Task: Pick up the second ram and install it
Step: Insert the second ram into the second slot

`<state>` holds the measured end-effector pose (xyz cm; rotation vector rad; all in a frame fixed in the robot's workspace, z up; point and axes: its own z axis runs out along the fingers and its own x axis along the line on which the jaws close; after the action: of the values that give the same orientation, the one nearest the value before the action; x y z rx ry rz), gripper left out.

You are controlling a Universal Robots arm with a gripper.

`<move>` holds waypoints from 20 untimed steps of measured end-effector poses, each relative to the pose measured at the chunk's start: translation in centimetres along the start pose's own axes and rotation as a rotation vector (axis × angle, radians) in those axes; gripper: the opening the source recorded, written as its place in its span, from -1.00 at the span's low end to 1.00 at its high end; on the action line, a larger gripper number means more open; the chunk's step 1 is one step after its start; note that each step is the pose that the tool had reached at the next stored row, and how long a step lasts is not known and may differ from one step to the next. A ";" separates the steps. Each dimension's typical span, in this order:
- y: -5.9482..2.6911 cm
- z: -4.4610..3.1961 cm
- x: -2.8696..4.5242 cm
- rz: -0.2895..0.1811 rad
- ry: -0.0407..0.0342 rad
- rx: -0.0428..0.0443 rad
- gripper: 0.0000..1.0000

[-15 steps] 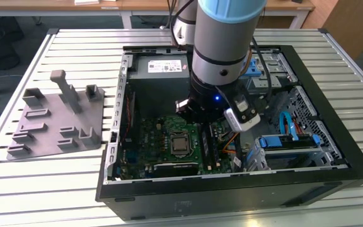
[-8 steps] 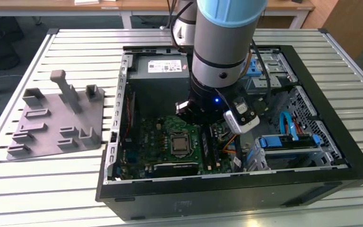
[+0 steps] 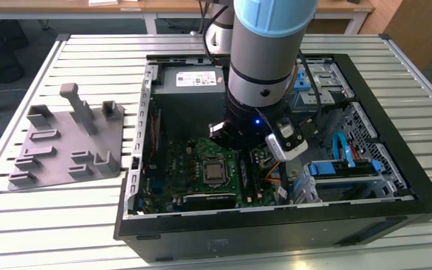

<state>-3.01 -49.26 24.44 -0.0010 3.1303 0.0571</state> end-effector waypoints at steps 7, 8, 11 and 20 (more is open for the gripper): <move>-0.05 0.93 0.01 0.000 0.0000 0.0000 -0.73; -0.05 1.05 0.01 0.000 0.0000 0.0000 -0.73; -0.06 1.20 0.01 0.000 0.0001 0.0003 -0.73; -0.06 1.44 -0.05 0.000 0.0000 0.0002 -0.73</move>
<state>-2.94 -49.27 23.00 -0.0011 3.1303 0.0568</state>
